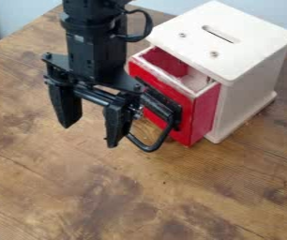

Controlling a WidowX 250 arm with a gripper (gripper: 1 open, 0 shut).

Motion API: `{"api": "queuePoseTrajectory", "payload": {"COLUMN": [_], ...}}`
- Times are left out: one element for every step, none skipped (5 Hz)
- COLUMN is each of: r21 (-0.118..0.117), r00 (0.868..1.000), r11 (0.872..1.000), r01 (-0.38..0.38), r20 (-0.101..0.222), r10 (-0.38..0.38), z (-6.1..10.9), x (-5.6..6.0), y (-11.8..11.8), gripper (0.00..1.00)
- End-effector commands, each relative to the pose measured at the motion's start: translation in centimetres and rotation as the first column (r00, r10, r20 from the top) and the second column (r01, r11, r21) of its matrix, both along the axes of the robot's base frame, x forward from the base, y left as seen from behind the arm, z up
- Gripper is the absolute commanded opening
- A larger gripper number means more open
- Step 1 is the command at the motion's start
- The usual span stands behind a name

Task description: Close the drawer

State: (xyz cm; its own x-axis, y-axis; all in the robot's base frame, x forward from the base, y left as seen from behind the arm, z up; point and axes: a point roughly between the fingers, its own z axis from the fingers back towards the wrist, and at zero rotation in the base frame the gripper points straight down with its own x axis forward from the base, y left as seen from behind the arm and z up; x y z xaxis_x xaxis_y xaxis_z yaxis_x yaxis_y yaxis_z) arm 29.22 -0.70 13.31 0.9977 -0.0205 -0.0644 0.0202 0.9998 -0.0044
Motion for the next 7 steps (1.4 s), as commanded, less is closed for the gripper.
{"api": "queuePoseTrajectory", "payload": {"r21": [0.004,0.001,0.002,-0.017,-0.019,-0.014,-0.010], "r00": [0.986,0.968,0.970,0.952,0.954,0.960,0.966], "r11": [1.000,0.999,0.994,0.986,0.989,0.993,0.996], "r01": [-0.023,-0.040,-0.111,-0.166,-0.149,-0.114,-0.085], "r20": [0.164,0.249,0.218,0.257,0.259,0.254,0.246], "r10": [0.022,0.038,0.108,0.164,0.149,0.114,0.085], "z": [-1.6,-4.4,-4.9,-5.1,-6.3,-6.5,-6.4], "x": [0.6,3.5,6.0,7.2,7.8,9.3,9.2], "y": [0.2,0.1,0.7,1.3,1.5,1.4,1.2], "gripper": [1.00,1.00,1.00,1.00,1.00,1.00,1.00]}}
